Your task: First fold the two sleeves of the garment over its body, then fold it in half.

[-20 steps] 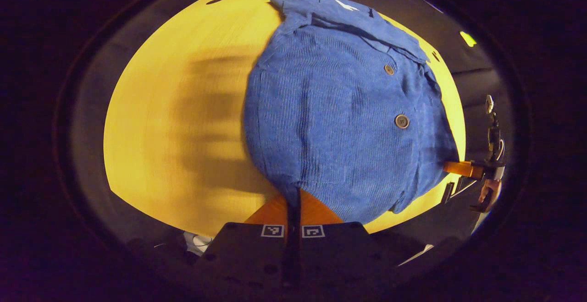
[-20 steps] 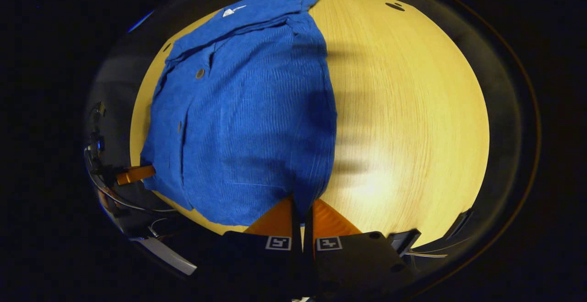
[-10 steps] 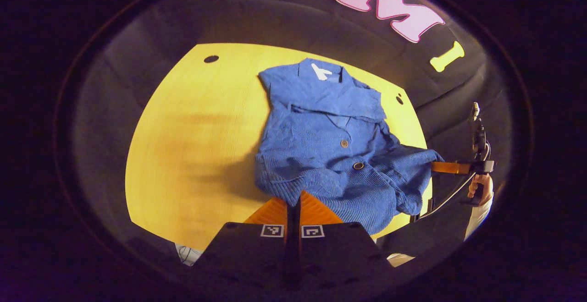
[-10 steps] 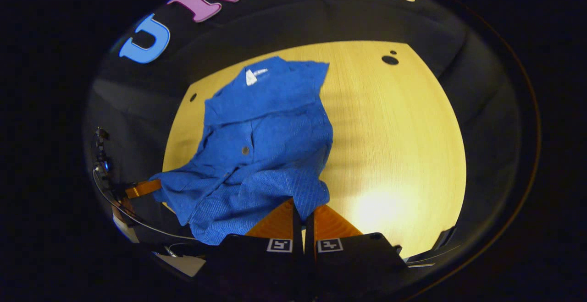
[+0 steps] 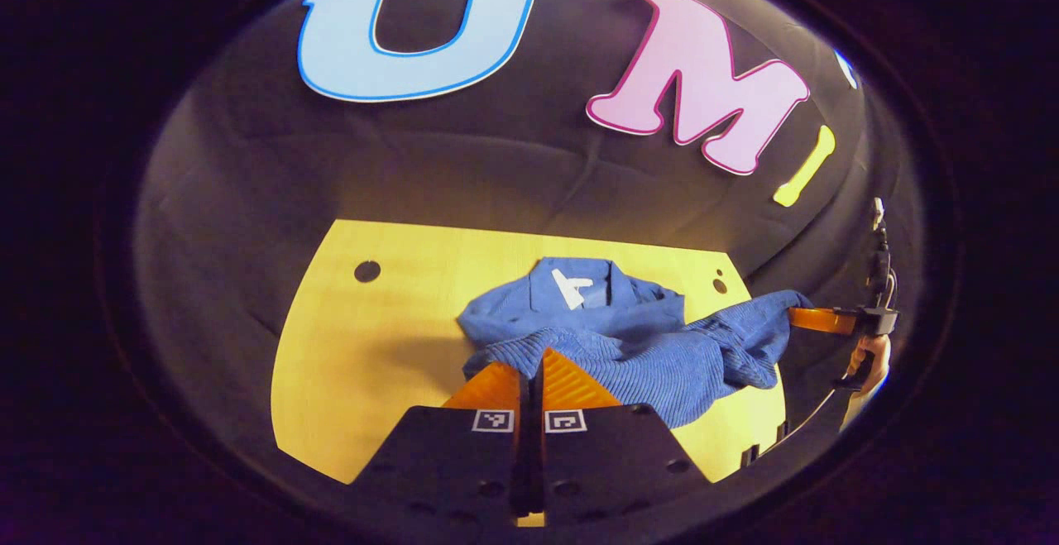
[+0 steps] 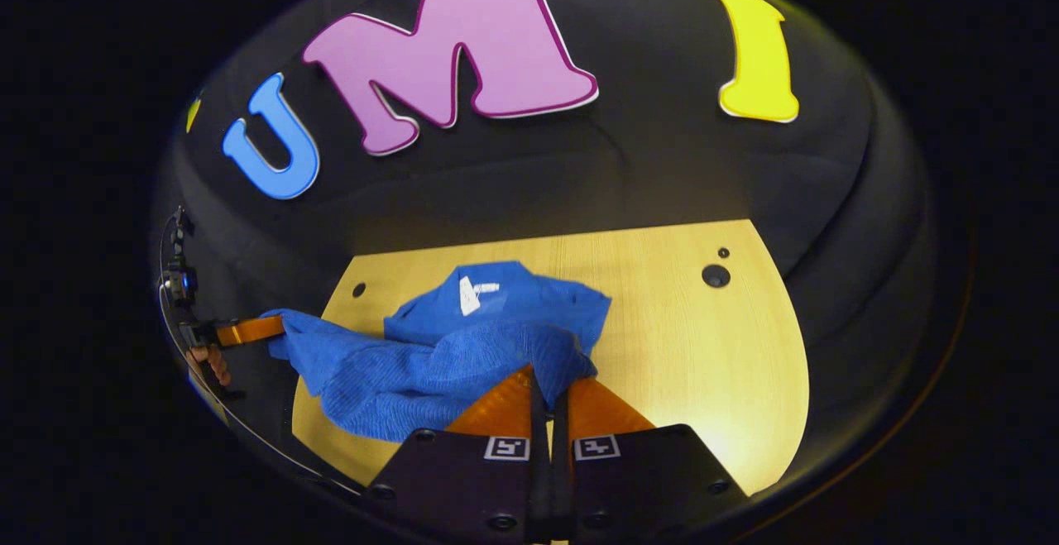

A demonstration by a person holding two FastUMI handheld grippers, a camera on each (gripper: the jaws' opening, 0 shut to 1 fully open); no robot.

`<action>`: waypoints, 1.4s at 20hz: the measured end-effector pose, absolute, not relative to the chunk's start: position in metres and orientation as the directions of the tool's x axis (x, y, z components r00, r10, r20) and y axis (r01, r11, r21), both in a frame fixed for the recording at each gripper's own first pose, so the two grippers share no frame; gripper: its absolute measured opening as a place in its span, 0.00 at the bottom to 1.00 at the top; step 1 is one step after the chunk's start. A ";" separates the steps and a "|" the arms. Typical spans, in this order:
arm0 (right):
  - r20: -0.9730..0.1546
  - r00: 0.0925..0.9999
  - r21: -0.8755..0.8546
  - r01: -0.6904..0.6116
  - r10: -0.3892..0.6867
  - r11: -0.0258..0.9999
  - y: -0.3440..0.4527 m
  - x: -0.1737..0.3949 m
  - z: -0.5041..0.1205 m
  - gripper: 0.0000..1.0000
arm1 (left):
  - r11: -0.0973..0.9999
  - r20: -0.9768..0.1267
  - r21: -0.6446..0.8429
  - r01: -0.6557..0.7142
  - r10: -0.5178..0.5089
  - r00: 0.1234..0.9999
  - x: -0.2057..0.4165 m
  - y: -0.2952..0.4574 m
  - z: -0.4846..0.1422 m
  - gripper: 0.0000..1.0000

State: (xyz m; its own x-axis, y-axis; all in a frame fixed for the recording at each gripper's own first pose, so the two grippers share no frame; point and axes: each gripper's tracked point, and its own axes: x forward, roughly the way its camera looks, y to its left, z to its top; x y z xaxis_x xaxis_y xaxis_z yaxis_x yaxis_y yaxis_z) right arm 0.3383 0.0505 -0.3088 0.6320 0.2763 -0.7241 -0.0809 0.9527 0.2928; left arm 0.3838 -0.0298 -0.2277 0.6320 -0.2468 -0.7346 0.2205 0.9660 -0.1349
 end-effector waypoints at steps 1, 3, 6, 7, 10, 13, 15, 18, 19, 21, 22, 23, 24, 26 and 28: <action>-0.728 0.634 0.289 -0.060 0.260 0.955 0.053 0.363 -0.321 0.04 | 0.968 -0.736 -0.099 0.229 -0.226 0.638 0.408 -0.032 -0.238 0.00; -0.750 0.615 0.295 -0.017 0.243 0.955 0.064 0.400 -0.358 0.05 | 0.972 -0.762 -0.028 0.232 -0.171 0.625 0.447 -0.030 -0.266 0.00; -0.779 0.584 0.298 0.027 0.227 0.954 0.073 0.435 -0.416 0.05 | 0.984 -0.797 0.009 0.179 -0.101 0.595 0.492 -0.033 -0.303 0.00; -0.785 0.573 0.316 0.044 0.235 0.948 0.075 0.440 -0.430 0.04 | 0.987 -0.800 -0.007 0.158 -0.101 0.592 0.498 -0.034 -0.313 0.00; -0.761 0.594 0.398 0.110 0.261 0.911 0.077 0.471 -0.446 0.05 | 0.987 -0.786 -0.140 0.079 -0.160 0.597 0.516 -0.046 -0.338 0.00; -0.702 0.651 0.493 0.154 0.287 0.856 0.077 0.503 -0.445 0.14 | 0.948 -0.703 -0.319 0.021 -0.251 0.665 0.541 -0.059 -0.334 0.23; -0.659 0.694 0.526 0.150 0.290 0.837 0.067 0.522 -0.438 0.43 | 0.960 -0.680 -0.280 0.019 -0.212 0.702 0.553 -0.052 -0.330 0.56; -0.631 0.735 0.500 0.143 0.246 0.854 0.057 0.530 -0.431 0.81 | 0.988 -0.661 -0.150 0.035 -0.127 0.739 0.562 -0.041 -0.322 0.75; -0.618 0.753 0.472 0.123 0.228 0.873 0.053 0.530 -0.427 0.61 | 0.993 -0.635 -0.115 0.039 -0.104 0.765 0.566 -0.037 -0.307 0.75; -0.574 0.789 0.420 0.051 0.221 0.906 0.055 0.528 -0.412 0.86 | 0.994 -0.598 -0.093 0.051 -0.097 0.796 0.564 -0.040 -0.290 0.76; -0.558 0.799 0.400 0.024 0.223 0.916 0.058 0.524 -0.403 0.87 | 0.995 -0.579 -0.083 0.051 -0.090 0.810 0.563 -0.042 -0.279 0.76; -0.542 0.809 0.381 -0.003 0.226 0.924 0.062 0.520 -0.395 0.91 | 0.996 -0.564 -0.070 0.059 -0.089 0.821 0.561 -0.044 -0.267 0.76; -0.526 0.820 0.358 -0.024 0.223 0.933 0.063 0.516 -0.386 0.92 | 0.996 -0.542 -0.057 0.067 -0.087 0.836 0.557 -0.043 -0.255 0.76; -0.495 0.839 0.316 -0.068 0.225 0.946 0.070 0.508 -0.367 0.95 | 0.996 -0.516 -0.029 0.082 -0.085 0.852 0.546 -0.046 -0.233 0.77; -0.463 0.852 0.283 -0.119 0.244 0.952 0.077 0.496 -0.347 0.96 | 0.996 -0.492 -0.010 0.085 -0.079 0.867 0.530 -0.053 -0.211 0.77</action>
State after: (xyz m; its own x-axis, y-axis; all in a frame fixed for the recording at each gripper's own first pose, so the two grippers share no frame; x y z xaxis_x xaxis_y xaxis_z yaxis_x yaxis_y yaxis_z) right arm 0.4961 0.0771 -0.3470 0.8522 0.2441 -0.4627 -0.1189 0.9517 0.2832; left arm 0.5298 -0.0529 -0.2113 0.8671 -0.0790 -0.4918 0.0851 0.9963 -0.0101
